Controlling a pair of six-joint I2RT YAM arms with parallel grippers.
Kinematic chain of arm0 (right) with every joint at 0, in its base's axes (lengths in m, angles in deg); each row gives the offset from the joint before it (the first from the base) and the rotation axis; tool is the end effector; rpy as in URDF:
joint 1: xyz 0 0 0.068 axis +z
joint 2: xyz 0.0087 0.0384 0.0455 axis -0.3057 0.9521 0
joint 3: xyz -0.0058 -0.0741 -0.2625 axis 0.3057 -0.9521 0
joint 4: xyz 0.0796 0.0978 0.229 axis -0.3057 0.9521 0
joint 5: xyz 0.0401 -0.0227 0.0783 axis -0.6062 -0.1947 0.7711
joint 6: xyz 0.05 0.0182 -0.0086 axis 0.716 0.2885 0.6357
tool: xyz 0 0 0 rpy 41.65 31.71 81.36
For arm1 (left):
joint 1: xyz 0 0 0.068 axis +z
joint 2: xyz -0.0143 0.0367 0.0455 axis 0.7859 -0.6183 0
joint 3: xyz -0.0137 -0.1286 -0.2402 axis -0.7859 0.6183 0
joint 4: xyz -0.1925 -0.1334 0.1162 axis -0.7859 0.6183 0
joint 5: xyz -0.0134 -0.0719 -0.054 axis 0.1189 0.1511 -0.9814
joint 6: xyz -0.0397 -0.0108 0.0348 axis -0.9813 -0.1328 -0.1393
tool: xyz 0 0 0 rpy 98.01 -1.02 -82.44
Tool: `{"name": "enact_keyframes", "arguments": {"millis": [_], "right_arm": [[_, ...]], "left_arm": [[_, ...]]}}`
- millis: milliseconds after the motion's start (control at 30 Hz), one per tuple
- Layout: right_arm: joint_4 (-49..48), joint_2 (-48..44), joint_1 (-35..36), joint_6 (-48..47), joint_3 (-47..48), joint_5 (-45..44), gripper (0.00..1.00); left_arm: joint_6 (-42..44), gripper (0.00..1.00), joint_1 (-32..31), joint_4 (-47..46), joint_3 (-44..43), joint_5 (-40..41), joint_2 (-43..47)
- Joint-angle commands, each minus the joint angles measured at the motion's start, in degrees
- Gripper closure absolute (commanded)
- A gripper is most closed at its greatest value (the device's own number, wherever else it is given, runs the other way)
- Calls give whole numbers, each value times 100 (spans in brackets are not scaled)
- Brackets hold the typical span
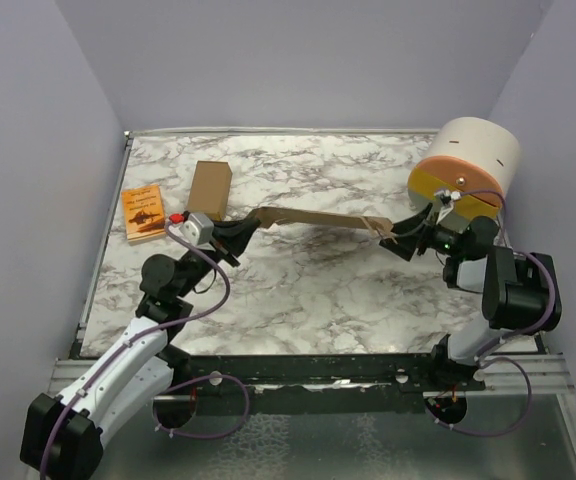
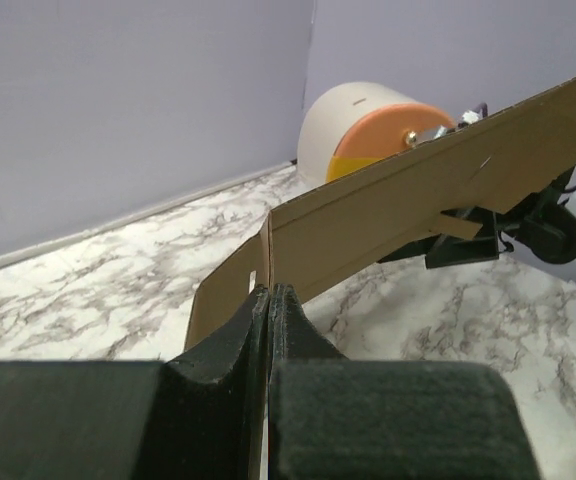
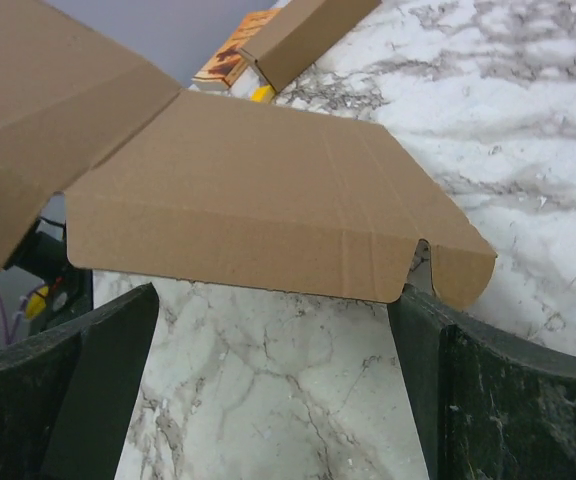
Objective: Fold the paper box
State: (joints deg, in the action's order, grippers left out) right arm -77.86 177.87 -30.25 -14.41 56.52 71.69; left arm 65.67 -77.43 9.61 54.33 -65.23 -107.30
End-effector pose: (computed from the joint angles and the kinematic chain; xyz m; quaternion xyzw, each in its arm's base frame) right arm 0.2632 -0.0229 0.1618 -0.1444 0.6987 0.5430 0.4429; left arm 0.1503 -0.0865 0.2861 0.2025 0.5489 -0.3841 0.7143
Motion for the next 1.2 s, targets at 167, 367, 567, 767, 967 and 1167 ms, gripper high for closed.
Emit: {"name": "enact_keyframes", "arguments": {"millis": [167, 367, 567, 767, 967, 1167], "right_arm": [[3033, -1975, -30, -3585, 863, 678, 1], [6134, -2219, 41, -5969, 1887, 467, 1], [7780, -2400, 58, -7679, 2269, 494, 0], [7592, -2480, 79, -7599, 2173, -81, 0], [7244, -2490, 145, -7176, 2054, -973, 2], [7552, -2506, 155, -7534, 2070, -445, 1]], "left_arm": [[-708, 100, -19, 903, -1130, -305, -136], [-810, 100, -12, 1991, -1923, -361, -534], [-1228, 100, -5, 2307, -2293, -135, -762], [-1661, 100, 4, 2461, -2677, 23, -1072], [-1992, 100, 109, 2667, -2955, 270, -1270], [-2434, 100, 424, 2886, -3356, 206, -1537]]}}
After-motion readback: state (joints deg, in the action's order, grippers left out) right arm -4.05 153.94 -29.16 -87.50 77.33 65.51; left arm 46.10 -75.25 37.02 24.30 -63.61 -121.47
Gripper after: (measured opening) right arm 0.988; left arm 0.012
